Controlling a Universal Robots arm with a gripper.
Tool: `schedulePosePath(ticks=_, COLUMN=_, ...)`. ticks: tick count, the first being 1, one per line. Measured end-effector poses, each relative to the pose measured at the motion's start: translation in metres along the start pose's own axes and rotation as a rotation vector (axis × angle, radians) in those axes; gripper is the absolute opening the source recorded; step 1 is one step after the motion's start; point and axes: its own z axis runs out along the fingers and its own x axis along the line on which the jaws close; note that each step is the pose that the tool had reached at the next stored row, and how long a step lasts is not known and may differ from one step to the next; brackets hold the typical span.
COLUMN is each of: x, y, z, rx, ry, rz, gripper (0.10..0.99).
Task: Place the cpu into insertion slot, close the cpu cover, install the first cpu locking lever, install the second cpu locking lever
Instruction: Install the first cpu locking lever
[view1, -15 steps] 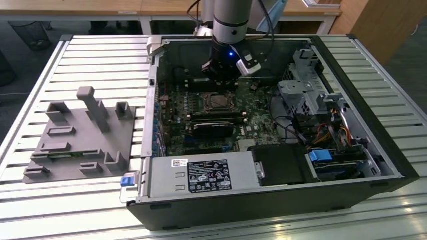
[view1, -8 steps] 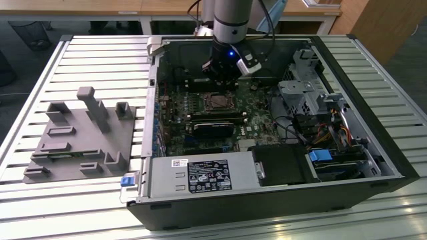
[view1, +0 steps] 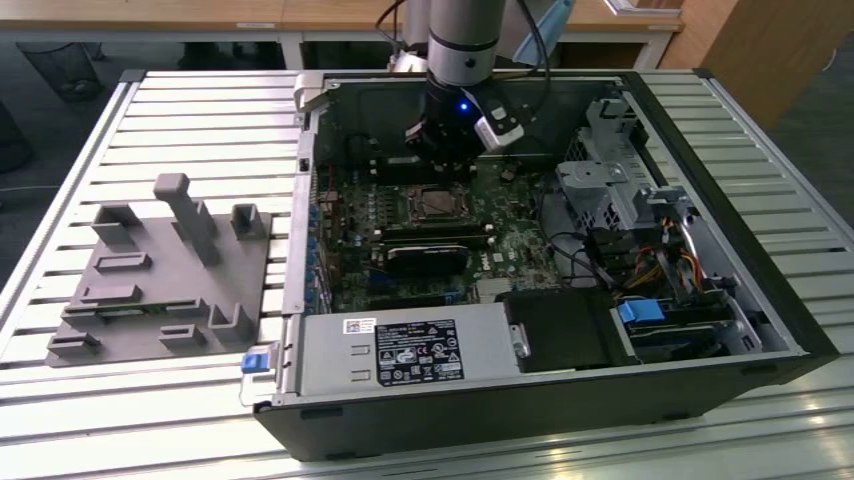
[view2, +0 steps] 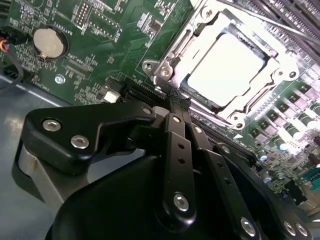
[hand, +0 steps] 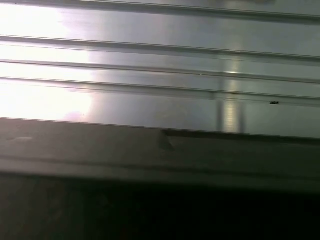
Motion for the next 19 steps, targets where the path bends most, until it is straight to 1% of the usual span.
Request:
schedulePosePath(ticks=3, x=0.0000, y=0.0000, z=0.0004, rx=0.013, ry=0.0005, rz=0.000, gripper=0.106)
schedulePosePath(ticks=5, x=-0.0001, y=0.0003, z=0.0009, rx=0.017, ry=0.0009, rz=0.000, gripper=0.106)
schedulePosePath(ticks=11, x=-0.0006, y=0.0018, z=0.0035, rx=0.019, ry=0.0015, rz=0.000, gripper=0.106)
schedulePosePath(ticks=12, x=-0.0009, y=0.0019, z=0.0037, rx=0.018, ry=0.0015, rz=0.000, gripper=0.106)
schedulePosePath(ticks=14, x=-0.0012, y=0.0022, z=0.0040, rx=0.013, ry=0.0007, rz=0.000, gripper=0.106)
schedulePosePath(ticks=19, x=-0.0012, y=0.0024, z=0.0037, rx=-0.007, ry=0.0000, rz=0.000, gripper=0.106)
